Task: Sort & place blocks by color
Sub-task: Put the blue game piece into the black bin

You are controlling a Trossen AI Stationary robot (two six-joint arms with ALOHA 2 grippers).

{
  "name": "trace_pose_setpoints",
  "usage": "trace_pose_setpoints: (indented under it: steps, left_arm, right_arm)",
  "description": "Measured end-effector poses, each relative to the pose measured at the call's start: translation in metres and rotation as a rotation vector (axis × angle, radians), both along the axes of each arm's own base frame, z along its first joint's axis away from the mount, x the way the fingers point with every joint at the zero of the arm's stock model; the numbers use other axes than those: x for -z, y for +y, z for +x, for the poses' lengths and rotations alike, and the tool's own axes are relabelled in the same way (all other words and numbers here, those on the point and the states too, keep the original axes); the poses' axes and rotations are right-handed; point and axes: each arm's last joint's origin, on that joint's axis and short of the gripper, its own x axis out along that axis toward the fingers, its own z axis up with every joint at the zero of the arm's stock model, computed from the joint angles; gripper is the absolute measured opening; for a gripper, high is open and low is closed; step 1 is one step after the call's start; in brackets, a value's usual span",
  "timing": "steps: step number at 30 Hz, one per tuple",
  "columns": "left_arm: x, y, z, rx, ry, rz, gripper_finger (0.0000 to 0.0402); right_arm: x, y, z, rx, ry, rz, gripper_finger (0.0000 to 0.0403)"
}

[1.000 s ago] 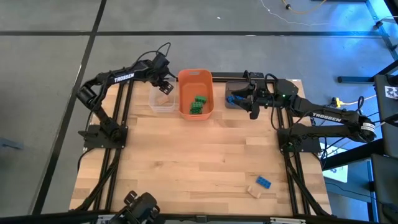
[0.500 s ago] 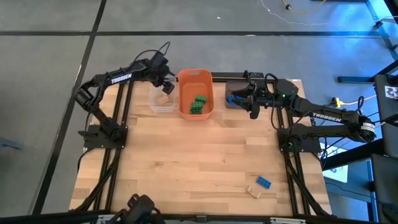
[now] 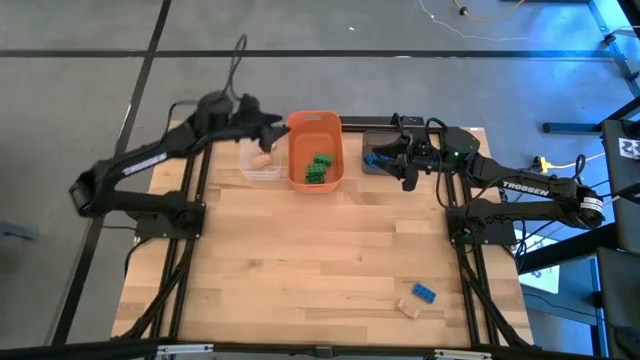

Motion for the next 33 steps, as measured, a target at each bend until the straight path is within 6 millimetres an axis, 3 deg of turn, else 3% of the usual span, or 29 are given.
trace_pose_setpoints:
  steps: [5, 10, 20, 33]
  left_arm:
    - [0.01, -0.048, -0.014, 0.074, -0.214, 0.056, 0.0277]
    - [0.019, -0.075, -0.029, 0.082, -0.336, 0.093, 0.0277]
    - [0.028, -0.095, -0.028, 0.245, -0.255, 0.164, 0.0277]
    - [0.03, -0.109, -0.024, 0.296, -0.245, 0.152, 0.0277]
  right_arm:
    - [0.0, 0.001, 0.0, -0.045, -0.001, 0.016, 0.0227]
    - [0.0, 0.003, 0.001, -0.06, -0.002, -0.009, 0.0227]
    - [-0.001, 0.005, 0.001, -0.07, -0.008, -0.066, 0.0227]
    - [-0.001, 0.012, 0.003, -0.105, -0.009, -0.066, 0.0227]
